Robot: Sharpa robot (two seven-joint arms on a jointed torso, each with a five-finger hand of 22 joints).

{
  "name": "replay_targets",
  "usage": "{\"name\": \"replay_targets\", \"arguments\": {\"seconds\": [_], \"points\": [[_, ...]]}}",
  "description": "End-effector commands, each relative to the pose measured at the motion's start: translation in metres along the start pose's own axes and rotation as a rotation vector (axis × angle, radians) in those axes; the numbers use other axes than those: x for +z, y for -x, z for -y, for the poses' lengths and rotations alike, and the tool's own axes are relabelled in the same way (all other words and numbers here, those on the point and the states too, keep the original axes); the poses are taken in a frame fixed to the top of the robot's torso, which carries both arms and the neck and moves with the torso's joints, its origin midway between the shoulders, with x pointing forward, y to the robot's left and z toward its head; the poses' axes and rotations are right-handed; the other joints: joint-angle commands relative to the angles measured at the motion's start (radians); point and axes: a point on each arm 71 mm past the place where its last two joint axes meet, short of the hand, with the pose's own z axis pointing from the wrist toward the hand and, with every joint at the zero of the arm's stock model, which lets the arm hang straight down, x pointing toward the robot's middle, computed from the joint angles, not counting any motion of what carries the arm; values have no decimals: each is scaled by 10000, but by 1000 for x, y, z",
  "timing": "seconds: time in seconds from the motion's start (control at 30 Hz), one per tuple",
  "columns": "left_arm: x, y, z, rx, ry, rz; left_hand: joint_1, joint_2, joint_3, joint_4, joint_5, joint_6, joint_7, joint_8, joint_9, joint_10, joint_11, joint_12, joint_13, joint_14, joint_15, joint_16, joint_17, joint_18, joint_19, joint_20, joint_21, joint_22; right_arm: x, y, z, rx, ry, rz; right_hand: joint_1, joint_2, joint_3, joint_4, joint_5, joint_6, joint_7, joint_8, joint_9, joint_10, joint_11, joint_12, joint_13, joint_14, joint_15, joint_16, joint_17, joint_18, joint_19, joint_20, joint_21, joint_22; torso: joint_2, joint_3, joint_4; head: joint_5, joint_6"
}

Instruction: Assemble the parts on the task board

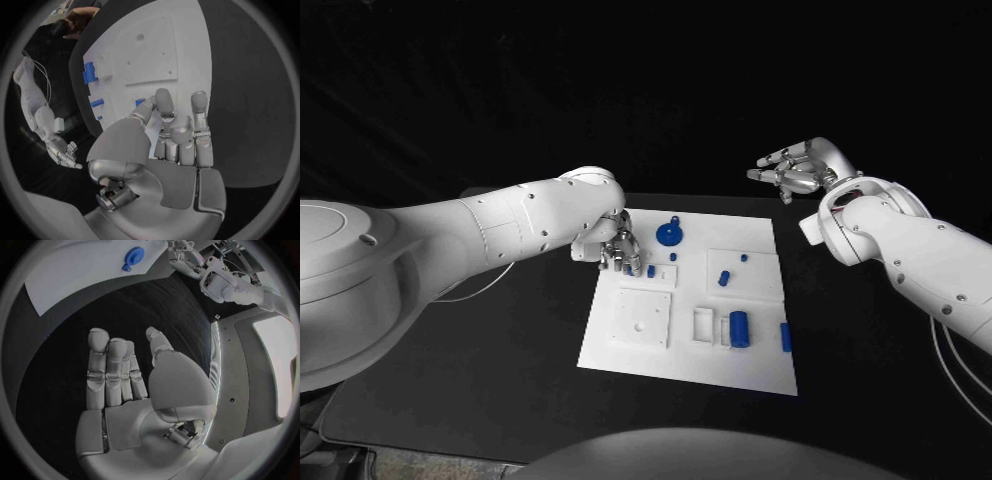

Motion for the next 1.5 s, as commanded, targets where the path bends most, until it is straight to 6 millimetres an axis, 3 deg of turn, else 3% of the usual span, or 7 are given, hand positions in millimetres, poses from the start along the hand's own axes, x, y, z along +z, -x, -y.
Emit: {"name": "replay_targets", "arguments": {"seconds": [0.03, 0.1, 0.53, 0.8, 1.27, 1.33, 1.5], "points": [[3, -4, 2, -164, -40, 14, 165, 191, -16, 285, 179, 687, -748, 64, 7, 234, -156, 24, -42, -70, -3, -20, -105, -173, 16, -12, -54, 139, 0, -1, -1, -18, 79, -133, -72, 34, 2, 30, 60, -34, 13, -34, -13, -76, -17, 49, -14, -60, -15, 43, -12, 123, 163, 17, -37, 403, -1, 0, -1, 0, 13], [3, -3, 2, -278, -58, 144, 216, 128, 33, 417, 171, 686, -753, 73, 11, 234, -163, 28, -58, -76, -7, -26, -159, -199, 32, -31, -77, 143, 0, -1, -1, -17, 79, -135, -72, 34, 2, 30, 60, -34, 13, -34, -13, -76, -17, 49, -14, -60, -15, 43, -12, 123, 163, 17, -37, 403, 1, 0, -3, -2, 14], [3, -1, 2, -456, -68, 350, 292, 188, 127, 430, 124, 666, -737, 105, 64, 234, -156, 35, -65, -65, -11, -18, -187, -206, 51, -47, -91, 145, 0, -2, -1, -18, 73, -147, -72, 34, 2, 30, 60, -34, 13, -34, -13, -76, -17, 49, -14, -60, -15, 43, -12, 123, 163, 17, -37, 403, 1, 5, -7, -11, 23], [3, -1, 2, -377, -32, 236, 262, 99, 79, 469, 60, 644, -737, 100, 67, 229, -151, 14, -79, -93, -8, -22, -227, -213, 39, -44, -112, 146, 0, -2, -1, -20, 71, -153, -72, 34, 2, 30, 60, -34, 13, -34, -13, -76, -17, 49, -14, -60, -15, 43, -12, 123, 163, 17, -37, 403, -4, 2, 1, -22, 19], [4, -2, 0, -319, 8, 135, 257, -276, -535, 932, -561, 698, -772, -74, -311, 223, -163, -32, -91, -143, -20, -26, -356, -274, 64, -79, -199, 144, 0, -1, 0, -26, 65, -141, -79, 20, -27, 38, 59, -58, 23, -34, -13, -93, -6, 44, -21, -73, -9, 35, -20, 128, 150, 23, -101, 391, 0, -1, 0, -29, 18], [4, -1, -1, -319, 25, 167, 133, -401, -737, 1083, -1102, 723, -780, -83, -339, 212, -167, -62, -91, -178, -21, -66, -462, -288, 62, -90, -213, 141, 0, -1, 0, -26, 65, -138, -79, 20, -27, 38, 59, -58, 23, -34, -13, -93, -6, 44, -21, -73, -9, 35, -20, 128, 150, 23, -101, 391, -2, -1, 0, -25, 22], [4, 0, -2, -310, 55, 251, 69, -628, -1215, 1486, -1619, 624, -732, -162, -412, 148, -139, -343, -100, -407, -30, -290, -1058, -398, 5, -161, -340, 115, 0, -1, 0, -26, 58, -135, -78, 17, -32, 39, 57, -83, 31, -38, -15, -93, -2, 42, -24, -82, -4, 23, -28, 133, 141, 26, -156, 378, 1, 0, 0, -37, 30]]}}
